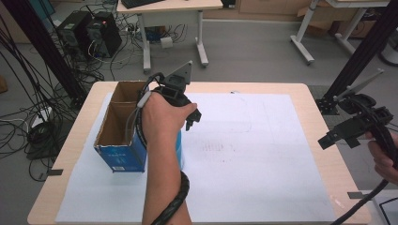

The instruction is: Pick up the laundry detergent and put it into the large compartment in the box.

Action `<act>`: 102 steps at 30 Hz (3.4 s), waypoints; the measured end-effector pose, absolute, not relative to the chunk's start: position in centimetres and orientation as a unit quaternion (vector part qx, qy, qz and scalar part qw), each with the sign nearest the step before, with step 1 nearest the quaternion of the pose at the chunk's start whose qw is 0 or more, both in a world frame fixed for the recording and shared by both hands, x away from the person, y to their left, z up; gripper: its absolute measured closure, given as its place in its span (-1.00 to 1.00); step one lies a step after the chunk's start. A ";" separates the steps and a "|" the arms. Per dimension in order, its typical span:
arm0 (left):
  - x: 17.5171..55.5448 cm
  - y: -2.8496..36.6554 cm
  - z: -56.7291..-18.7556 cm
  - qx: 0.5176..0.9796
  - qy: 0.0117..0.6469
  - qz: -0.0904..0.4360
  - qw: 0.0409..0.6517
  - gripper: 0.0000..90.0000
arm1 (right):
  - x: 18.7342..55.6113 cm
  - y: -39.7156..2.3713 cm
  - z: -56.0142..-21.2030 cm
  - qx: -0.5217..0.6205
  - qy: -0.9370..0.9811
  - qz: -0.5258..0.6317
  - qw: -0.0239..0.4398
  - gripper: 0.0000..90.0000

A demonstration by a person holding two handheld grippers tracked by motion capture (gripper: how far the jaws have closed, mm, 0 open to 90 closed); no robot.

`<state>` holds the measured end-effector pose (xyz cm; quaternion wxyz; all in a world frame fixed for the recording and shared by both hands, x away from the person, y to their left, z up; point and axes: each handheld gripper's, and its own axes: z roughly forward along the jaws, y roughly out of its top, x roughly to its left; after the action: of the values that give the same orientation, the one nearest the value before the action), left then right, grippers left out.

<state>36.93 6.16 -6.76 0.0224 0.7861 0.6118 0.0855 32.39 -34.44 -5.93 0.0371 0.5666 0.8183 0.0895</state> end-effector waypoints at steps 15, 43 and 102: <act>38.0 6.5 -9.2 0.782 0.620 0.069 0.020 -0.88 | 32.7 -34.4 -6.5 0.568 0.818 0.082 0.033 -0.91; 39.1 6.8 -11.9 0.779 0.625 0.056 0.012 -0.88 | 33.2 -34.4 -6.9 0.569 0.818 0.079 0.031 -0.91; 38.0 6.4 -8.2 0.784 0.617 0.067 0.020 -0.19 | 34.6 -33.2 -7.0 0.574 0.816 0.058 0.025 -0.91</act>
<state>37.99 6.37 -8.21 0.0203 0.7840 0.6169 0.0666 34.58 -33.20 -6.99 0.0246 0.5741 0.8163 0.0578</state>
